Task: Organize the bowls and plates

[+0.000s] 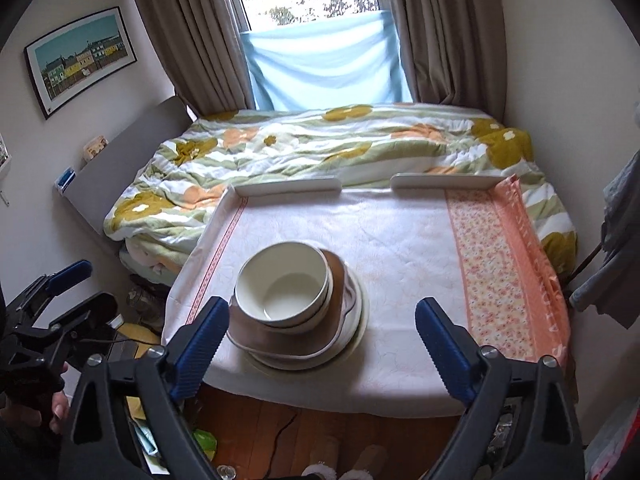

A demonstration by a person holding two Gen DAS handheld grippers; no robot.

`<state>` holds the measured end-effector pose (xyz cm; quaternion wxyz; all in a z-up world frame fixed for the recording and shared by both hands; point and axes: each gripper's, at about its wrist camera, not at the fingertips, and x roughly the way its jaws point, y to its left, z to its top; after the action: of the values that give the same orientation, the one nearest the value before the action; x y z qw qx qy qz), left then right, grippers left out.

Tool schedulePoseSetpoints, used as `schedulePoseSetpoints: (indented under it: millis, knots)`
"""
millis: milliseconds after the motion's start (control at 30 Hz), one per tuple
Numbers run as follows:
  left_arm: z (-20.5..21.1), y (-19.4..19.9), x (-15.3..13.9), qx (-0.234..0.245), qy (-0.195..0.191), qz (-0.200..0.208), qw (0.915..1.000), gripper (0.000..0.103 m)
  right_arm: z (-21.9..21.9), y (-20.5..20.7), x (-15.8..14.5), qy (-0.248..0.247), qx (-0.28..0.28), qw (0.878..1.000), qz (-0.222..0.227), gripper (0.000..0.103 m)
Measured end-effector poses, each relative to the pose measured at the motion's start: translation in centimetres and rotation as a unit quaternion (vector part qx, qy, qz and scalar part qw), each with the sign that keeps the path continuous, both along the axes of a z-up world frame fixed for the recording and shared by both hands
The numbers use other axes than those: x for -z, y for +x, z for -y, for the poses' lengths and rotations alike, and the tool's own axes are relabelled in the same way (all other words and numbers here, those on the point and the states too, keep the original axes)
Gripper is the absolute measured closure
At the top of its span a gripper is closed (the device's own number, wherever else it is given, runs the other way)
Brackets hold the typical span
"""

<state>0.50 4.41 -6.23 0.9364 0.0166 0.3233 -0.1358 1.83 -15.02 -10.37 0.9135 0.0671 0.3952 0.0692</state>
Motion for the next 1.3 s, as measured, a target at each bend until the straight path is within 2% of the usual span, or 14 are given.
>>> schedulePoseSetpoints:
  millis: [100,133,267,467,633,1300]
  knots:
    - [0.8,-1.2,-2.6,-0.023,0.027,0.052,0.998,0.0,0.5,-1.2,-2.5,-0.019,0.017,0.999,0.035,0.009]
    - [1.1,-1.7,-3.4,-0.028,0.029,0.067,0.9969,0.0,0.5,-1.7,-3.4,-0.028,0.02,0.998,0.049,0.004]
    - [2.3,-3.4,-5.5,-0.028,0.015,0.114,0.9929,0.0,1.1,-3.4,-6.4,-0.051,0.037,0.992,0.111,0.001]
    - [3.4,-3.8,-5.2,-0.03,0.004,0.108,0.9937,0.0,1.6,-5.0,-7.7,-0.075,0.055,0.985,0.147,0.001]
    - [3.4,-4.3,-5.0,-0.036,-0.007,0.112,0.9931,0.0,2.3,-6.0,-7.5,-0.074,0.07,0.983,0.153,0.001]
    - [4.5,-4.8,-5.7,-0.044,-0.003,0.13,0.9906,0.0,3.4,-7.4,-8.2,-0.079,0.091,0.977,0.177,0.001]
